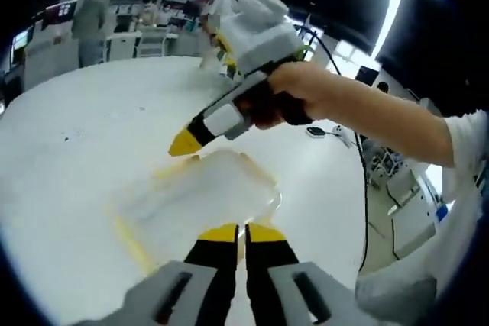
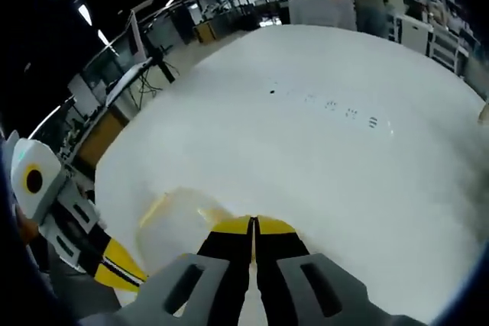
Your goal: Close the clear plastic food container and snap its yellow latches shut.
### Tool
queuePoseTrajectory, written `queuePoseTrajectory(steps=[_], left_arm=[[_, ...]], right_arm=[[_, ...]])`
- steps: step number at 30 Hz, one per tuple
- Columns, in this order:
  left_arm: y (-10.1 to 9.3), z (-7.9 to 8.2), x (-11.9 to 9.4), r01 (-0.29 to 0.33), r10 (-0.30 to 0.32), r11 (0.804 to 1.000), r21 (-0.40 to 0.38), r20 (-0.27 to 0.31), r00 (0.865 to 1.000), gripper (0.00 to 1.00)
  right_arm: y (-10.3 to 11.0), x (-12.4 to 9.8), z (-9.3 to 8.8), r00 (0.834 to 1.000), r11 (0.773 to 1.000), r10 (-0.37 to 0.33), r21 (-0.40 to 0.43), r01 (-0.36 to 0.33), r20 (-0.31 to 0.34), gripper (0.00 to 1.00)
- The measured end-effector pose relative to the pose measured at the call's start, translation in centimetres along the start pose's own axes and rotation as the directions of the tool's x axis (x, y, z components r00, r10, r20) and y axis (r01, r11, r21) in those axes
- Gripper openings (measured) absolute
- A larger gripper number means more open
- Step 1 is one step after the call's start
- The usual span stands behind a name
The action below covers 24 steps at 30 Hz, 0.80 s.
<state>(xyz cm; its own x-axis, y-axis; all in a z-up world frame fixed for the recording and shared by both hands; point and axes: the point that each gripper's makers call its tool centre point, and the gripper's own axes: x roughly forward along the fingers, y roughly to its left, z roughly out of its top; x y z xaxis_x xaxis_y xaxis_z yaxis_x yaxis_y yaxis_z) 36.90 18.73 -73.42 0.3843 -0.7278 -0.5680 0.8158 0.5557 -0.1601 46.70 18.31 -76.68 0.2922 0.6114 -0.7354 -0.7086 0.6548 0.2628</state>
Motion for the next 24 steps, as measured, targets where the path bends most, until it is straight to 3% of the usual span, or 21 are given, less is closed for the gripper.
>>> queuePoseTrajectory(steps=[2, 4, 7, 10, 12, 15, 20, 22, 24], left_arm=[[0.0, 0.6, -0.3, 0.006, -0.007, 0.998, 0.064, 0.009, 1.000, 0.12], [-0.2, 0.8, -0.4, 0.027, -0.026, 0.995, 0.099, -0.005, 1.000, 0.17], [-0.9, 0.6, -0.1, 0.062, -0.052, 0.970, 0.235, -0.048, 0.997, 0.25], [-1.7, 0.0, 0.6, 0.096, -0.071, 0.947, 0.307, -0.090, 0.993, 0.32], [-1.9, -0.4, 1.3, 0.087, -0.056, 0.943, 0.321, -0.102, 0.993, 0.34], [-1.7, -1.2, 2.1, 0.064, -0.024, 0.924, 0.376, -0.110, 0.994, 0.33], [-1.7, -2.2, 2.7, 0.064, -0.012, 0.913, 0.403, -0.128, 0.992, 0.33], [-1.6, -2.3, 2.7, 0.057, -0.003, 0.905, 0.422, -0.129, 0.992, 0.32], [-1.4, -2.3, 2.8, 0.058, 0.003, 0.893, 0.447, -0.134, 0.991, 0.32]], right_arm=[[0.3, -0.6, 0.5, 1.000, 0.992, 0.001, -0.128, -0.004, -0.024, 0.00], [0.8, -1.1, 0.6, 0.997, 0.967, 0.005, -0.254, -0.024, -0.073, 0.04], [2.4, -1.6, 0.2, 0.985, 0.913, 0.047, -0.392, -0.110, -0.167, 0.12], [3.6, -1.5, -0.3, 0.970, 0.884, 0.074, -0.434, -0.171, -0.233, 0.18], [3.8, -1.4, -0.9, 0.957, 0.865, 0.069, -0.461, -0.199, -0.283, 0.24], [3.2, -0.8, -2.2, 0.931, 0.806, -0.011, -0.554, -0.207, -0.364, 0.31], [3.4, -0.4, -3.4, 0.893, 0.795, -0.026, -0.550, -0.255, -0.450, 0.39], [3.4, -0.2, -3.3, 0.890, 0.777, -0.033, -0.572, -0.263, -0.454, 0.42], [3.6, 0.0, -3.0, 0.890, 0.784, -0.018, -0.559, -0.270, -0.455, 0.41]])
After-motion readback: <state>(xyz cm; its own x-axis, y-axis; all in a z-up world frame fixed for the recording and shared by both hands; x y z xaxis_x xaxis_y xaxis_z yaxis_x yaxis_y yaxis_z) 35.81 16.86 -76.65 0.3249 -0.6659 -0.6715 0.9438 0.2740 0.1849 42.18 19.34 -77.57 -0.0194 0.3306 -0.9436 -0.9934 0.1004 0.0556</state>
